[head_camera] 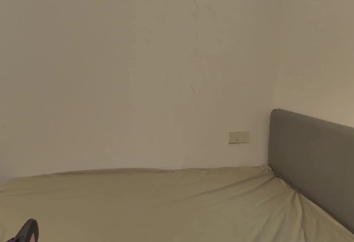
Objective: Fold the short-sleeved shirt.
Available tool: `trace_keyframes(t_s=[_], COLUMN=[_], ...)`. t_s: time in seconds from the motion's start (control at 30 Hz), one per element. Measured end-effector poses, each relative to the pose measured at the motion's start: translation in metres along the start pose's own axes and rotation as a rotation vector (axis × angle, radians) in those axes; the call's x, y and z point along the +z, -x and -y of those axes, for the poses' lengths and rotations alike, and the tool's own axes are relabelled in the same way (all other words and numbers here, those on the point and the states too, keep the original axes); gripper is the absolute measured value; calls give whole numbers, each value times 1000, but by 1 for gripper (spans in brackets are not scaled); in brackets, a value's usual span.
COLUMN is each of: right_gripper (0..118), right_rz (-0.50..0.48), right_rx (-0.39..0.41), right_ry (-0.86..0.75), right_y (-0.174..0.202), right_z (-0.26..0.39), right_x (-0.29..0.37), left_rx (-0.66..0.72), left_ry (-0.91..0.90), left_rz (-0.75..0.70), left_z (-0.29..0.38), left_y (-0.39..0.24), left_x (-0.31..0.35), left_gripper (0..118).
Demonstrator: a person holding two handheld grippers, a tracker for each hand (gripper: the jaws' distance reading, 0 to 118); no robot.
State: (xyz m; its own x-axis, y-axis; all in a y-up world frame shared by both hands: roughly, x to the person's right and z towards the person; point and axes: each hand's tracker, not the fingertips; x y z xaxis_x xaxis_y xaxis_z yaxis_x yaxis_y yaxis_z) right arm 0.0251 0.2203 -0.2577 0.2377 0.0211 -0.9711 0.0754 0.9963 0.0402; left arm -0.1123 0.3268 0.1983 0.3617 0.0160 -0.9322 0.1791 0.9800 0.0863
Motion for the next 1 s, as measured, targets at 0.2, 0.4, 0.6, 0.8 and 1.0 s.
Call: trace_keyframes(t_s=[0.2, 0.4, 0.6, 0.8, 1.0], right_gripper=[118, 118, 118, 118, 118], right_rz=[1, 2, 0, -1, -2], right_rx=[-2, -4, -2, -2, 2], right_ry=[3, 1, -2, 1, 3], right_y=[0, -1, 0, 0, 1], right_z=[0, -1, -2, -2, -2], right_x=[1, 1, 1, 1, 1], left_rx=[-12, -41, -58, -63, -98], left_ry=[-21, -27, -22, -5, -4], left_rz=[8, 3, 18, 56, 73], left_z=[6, 7, 7, 5, 2], left_y=[5, 2, -4, -8, -14], left_x=[1, 2, 4, 5, 8], left_gripper=[117, 117, 117, 117, 117])
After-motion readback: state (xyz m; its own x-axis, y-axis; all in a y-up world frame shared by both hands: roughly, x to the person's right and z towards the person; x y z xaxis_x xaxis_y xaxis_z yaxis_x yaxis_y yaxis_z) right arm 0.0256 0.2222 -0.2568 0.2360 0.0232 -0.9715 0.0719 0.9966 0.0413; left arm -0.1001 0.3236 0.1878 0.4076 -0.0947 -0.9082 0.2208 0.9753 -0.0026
